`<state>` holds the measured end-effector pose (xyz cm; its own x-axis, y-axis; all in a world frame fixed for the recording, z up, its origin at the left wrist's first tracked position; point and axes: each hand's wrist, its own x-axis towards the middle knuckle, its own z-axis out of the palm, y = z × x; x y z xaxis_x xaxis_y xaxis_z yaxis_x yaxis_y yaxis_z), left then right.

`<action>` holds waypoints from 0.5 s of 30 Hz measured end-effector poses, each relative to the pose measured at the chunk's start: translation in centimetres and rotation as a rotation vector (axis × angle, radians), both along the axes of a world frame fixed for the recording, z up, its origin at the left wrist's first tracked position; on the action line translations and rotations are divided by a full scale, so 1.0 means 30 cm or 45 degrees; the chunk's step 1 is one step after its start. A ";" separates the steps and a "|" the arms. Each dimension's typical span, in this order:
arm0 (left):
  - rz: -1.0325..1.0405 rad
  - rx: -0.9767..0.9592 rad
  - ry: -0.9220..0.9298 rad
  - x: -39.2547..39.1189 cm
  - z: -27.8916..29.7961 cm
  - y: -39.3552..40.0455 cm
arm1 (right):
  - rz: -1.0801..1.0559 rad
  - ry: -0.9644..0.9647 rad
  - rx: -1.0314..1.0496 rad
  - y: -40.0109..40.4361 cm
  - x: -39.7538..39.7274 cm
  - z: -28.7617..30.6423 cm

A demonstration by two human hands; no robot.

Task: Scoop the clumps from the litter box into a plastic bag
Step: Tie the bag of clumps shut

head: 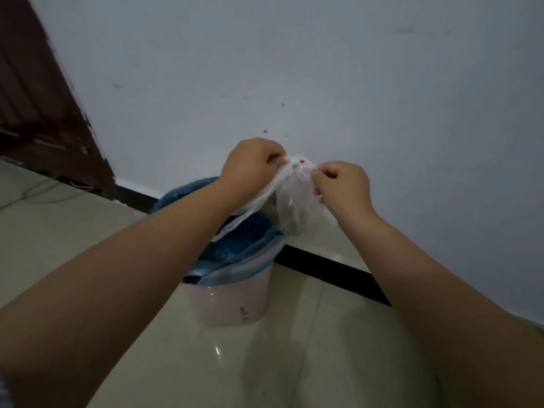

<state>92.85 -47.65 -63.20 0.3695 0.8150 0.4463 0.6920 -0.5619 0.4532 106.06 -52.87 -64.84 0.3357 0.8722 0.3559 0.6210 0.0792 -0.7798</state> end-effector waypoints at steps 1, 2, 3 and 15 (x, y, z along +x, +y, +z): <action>0.032 -0.001 -0.017 -0.031 0.000 0.026 | 0.019 -0.021 0.002 0.030 -0.034 -0.001; 0.067 -0.013 -0.025 -0.062 -0.008 0.049 | 0.035 -0.042 -0.011 0.056 -0.068 -0.009; 0.106 -0.032 -0.024 -0.092 -0.024 0.070 | 0.048 -0.059 -0.036 0.078 -0.101 -0.027; 0.349 -0.533 0.230 -0.330 -0.327 0.108 | 0.338 -0.587 -0.430 0.177 -0.302 -0.325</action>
